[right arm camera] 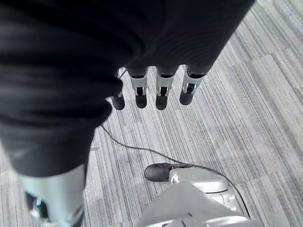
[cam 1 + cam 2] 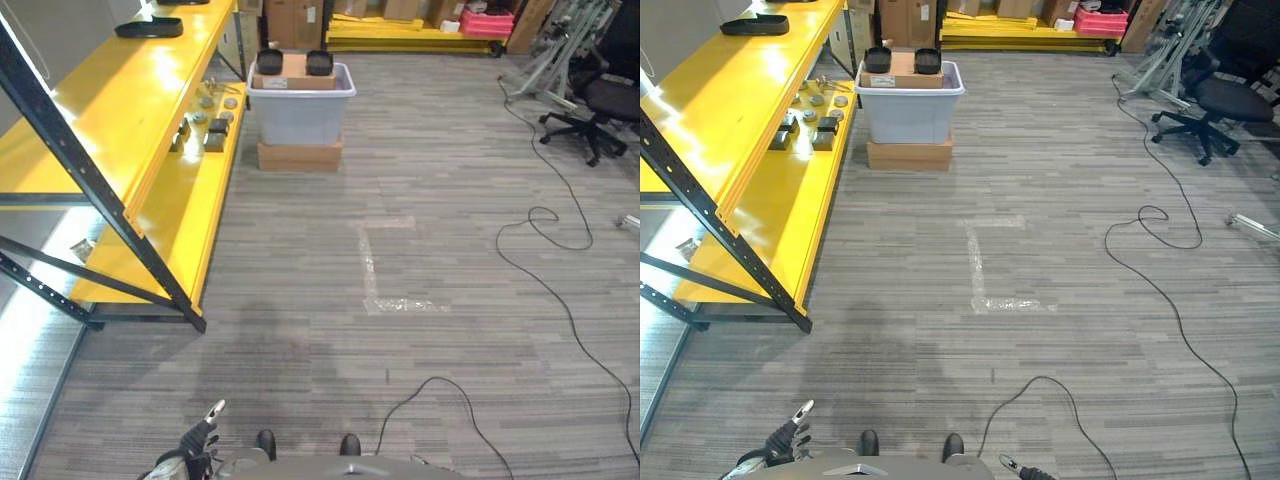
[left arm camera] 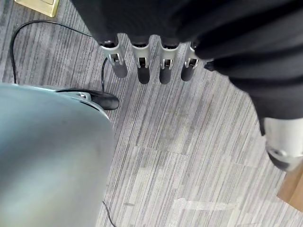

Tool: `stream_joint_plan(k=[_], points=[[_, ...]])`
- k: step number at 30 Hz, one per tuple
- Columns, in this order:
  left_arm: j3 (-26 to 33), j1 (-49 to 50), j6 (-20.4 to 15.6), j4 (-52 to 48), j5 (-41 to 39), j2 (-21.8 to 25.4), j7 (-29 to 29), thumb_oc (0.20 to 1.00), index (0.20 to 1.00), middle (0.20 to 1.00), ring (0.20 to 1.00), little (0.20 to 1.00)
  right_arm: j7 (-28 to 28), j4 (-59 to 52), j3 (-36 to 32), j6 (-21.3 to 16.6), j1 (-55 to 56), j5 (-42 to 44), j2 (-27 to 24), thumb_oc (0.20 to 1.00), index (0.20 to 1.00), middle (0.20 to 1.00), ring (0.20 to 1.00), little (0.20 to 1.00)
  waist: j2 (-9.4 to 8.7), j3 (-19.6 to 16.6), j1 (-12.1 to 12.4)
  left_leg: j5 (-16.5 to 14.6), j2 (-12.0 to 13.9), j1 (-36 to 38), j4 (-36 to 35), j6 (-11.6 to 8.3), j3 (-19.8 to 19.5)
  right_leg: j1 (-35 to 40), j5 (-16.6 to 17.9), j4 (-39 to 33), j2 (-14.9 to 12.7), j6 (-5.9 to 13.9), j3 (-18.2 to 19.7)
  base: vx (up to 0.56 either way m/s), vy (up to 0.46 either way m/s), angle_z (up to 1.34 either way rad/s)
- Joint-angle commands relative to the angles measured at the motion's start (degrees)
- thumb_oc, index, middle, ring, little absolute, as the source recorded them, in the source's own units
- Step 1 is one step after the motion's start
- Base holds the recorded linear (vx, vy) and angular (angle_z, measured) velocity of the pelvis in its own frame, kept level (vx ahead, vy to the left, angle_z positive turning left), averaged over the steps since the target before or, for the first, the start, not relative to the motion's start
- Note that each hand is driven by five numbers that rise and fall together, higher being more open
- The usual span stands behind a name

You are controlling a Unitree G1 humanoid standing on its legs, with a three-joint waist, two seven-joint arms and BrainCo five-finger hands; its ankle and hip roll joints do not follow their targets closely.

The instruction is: Move parts from the plastic box to the shelf.

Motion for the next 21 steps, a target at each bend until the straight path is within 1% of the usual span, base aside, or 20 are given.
stream_joint_plan(k=[1,3,5,7,8,10,14,18,21], points=[[1.38,-3.67,-1.73,0.93,3.48,0.11,0.7,1.0,1.0,1.0,1.0,1.0,-0.8,1.55,1.89,-0.41,-2.61,-0.61,-0.38,1.0,1.0,1.0,1.0,1.0,-1.11,0.82,0.53,-1.86,-2.15,0.11,0.18,-0.09,-3.58,-1.8,1.68,0.27,-0.14,3.8,1.93,0.0,0.0,0.0],[1.35,-3.73,-2.4,1.03,2.92,0.13,2.18,1.0,1.0,1.0,1.0,1.0,-0.87,1.5,2.04,-0.42,-2.53,-0.92,-0.3,1.0,1.0,1.0,1.0,1.0,-0.97,0.95,0.42,-1.83,-2.05,0.26,0.28,-0.13,-3.33,-1.58,1.59,0.42,-0.25,3.78,1.71,0.0,0.0,0.0],[1.41,-3.79,-1.97,1.06,2.52,0.18,2.51,1.0,1.0,1.0,1.0,1.0,-0.97,1.65,2.01,-0.38,-2.56,-0.61,-0.18,1.0,1.0,1.0,1.0,1.0,-0.86,0.94,0.42,-1.91,-2.06,0.5,0.26,-0.11,-3.18,-1.31,1.51,0.4,-0.31,3.78,1.55,0.0,0.0,0.0],[1.42,-3.69,-1.74,1.11,4.78,0.2,4.58,1.0,1.0,1.0,1.0,1.0,-0.71,1.89,1.92,-0.42,-2.53,-0.95,-0.11,1.0,1.0,1.0,1.0,1.0,-0.72,0.85,0.51,-1.87,-2.04,0.71,0.17,-0.15,-3.11,-1.05,1.46,0.36,-0.38,3.83,1.32,0.01,-0.002,0.02],[1.41,-3.62,-0.89,1.34,4.03,0.12,5.21,1.0,1.0,1.0,1.0,1.0,-0.71,1.98,2.02,-0.47,-2.51,-1.12,0.05,1.0,1.0,1.0,1.0,1.0,-0.67,0.8,0.51,-1.85,-2.03,0.78,0.16,-0.16,-3.08,-0.99,1.47,0.4,-0.42,3.87,1.25,0.02,-0.003,0.04],[1.87,-3.89,-0.76,2.26,2.15,-0.15,4.11,1.0,1.0,1.0,1.0,1.0,-0.76,2.35,2.36,-0.5,-2.57,-0.94,0.33,1.0,1.0,1.0,1.0,1.0,-0.63,0.71,0.43,-1.95,-2.03,0.98,0.11,-0.12,-2.9,-0.78,1.37,0.4,-0.5,3.85,1.11,0.0,0.0,0.0],[1.88,-3.91,-0.52,3.03,2.95,-0.71,6.28,1.0,1.0,1.0,1.0,1.0,-0.79,2.68,2.55,-0.32,-2.6,-1.46,0.87,1.0,1.0,1.0,1.0,1.0,-0.56,0.65,0.35,-2.07,-2.12,1.27,0.23,-0.06,-2.83,-0.47,1.31,0.52,-0.59,3.88,1.06,0.02,0.002,0.0],[1.98,-4.4,0.45,5.06,4.11,-1.39,9.93,1.0,1.0,1.0,1.0,1.0,-1.05,3.8,2.95,-0.33,-2.77,-2.1,1.41,1.0,1.0,1.0,1.0,1.0,-0.53,0.42,0.21,-2.17,-2.19,1.73,0.21,-0.01,-2.65,0.0,1.17,0.57,-0.63,3.84,0.95,0.03,0.007,0.0],[1.96,-4.75,0.96,6.35,4.82,-1.65,9.74,1.0,1.0,1.0,1.0,1.0,-1.16,4.68,3.0,-0.11,-2.95,-2.18,1.47,1.0,1.0,1.0,1.0,1.0,-0.51,0.16,0.04,-2.25,-2.21,2.12,0.11,0.03,-2.55,0.23,1.08,0.61,-0.6,3.83,1.07,0.02,0.007,0.0]])
